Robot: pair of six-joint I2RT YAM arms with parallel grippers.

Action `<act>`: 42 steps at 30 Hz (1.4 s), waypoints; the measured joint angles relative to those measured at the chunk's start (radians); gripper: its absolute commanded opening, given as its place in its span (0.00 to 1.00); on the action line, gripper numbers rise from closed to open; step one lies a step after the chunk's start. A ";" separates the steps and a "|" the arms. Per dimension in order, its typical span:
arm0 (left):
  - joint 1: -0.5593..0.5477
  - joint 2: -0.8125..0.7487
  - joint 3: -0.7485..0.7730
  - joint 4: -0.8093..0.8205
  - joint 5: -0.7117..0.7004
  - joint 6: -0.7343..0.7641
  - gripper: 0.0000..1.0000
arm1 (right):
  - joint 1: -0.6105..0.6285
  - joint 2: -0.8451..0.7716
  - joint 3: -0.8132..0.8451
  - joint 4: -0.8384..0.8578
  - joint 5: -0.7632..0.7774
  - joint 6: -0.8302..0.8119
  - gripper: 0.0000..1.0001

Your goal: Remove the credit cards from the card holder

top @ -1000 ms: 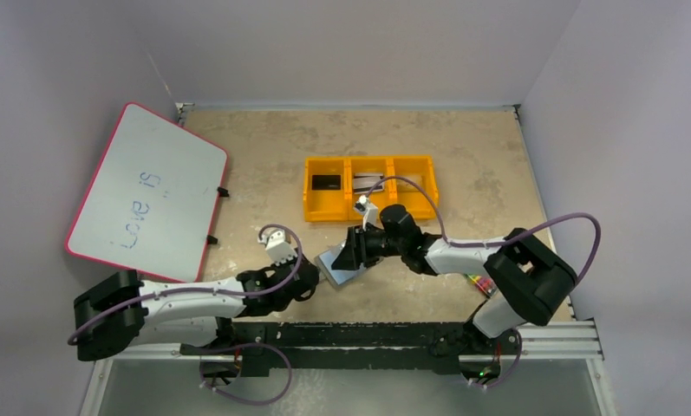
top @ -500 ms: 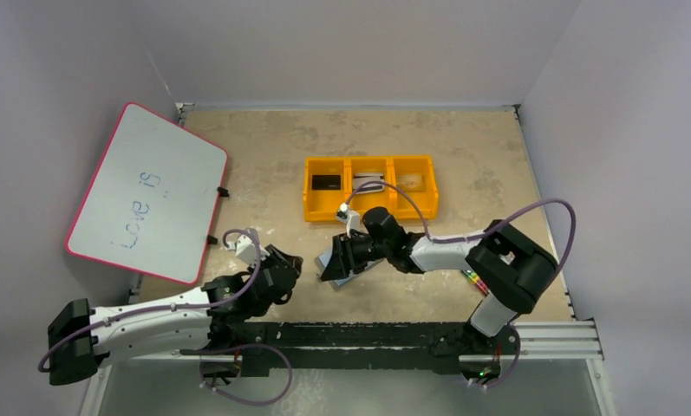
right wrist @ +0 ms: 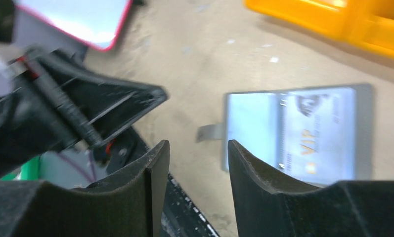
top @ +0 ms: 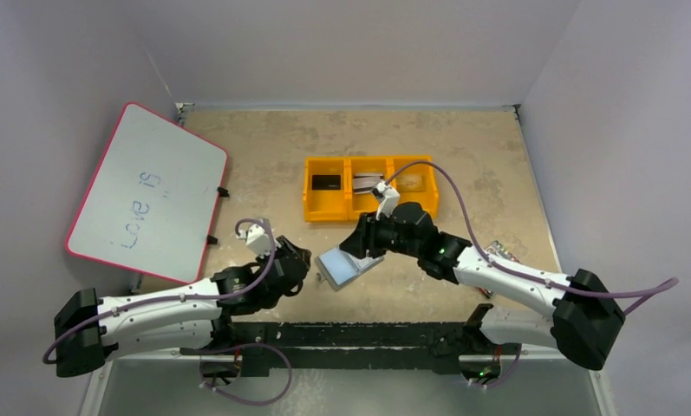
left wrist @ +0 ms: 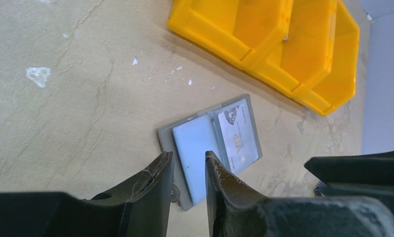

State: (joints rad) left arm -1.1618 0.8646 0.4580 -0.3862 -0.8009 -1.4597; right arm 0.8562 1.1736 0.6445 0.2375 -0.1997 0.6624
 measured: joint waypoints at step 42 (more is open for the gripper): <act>0.096 0.638 -0.028 0.861 0.346 0.014 0.39 | -0.196 0.277 0.000 -0.070 0.016 -0.100 0.24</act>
State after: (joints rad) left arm -1.0660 1.5024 0.4301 0.4744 -0.4549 -1.4452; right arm 0.6598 1.4502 0.6449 0.1673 -0.1841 0.5629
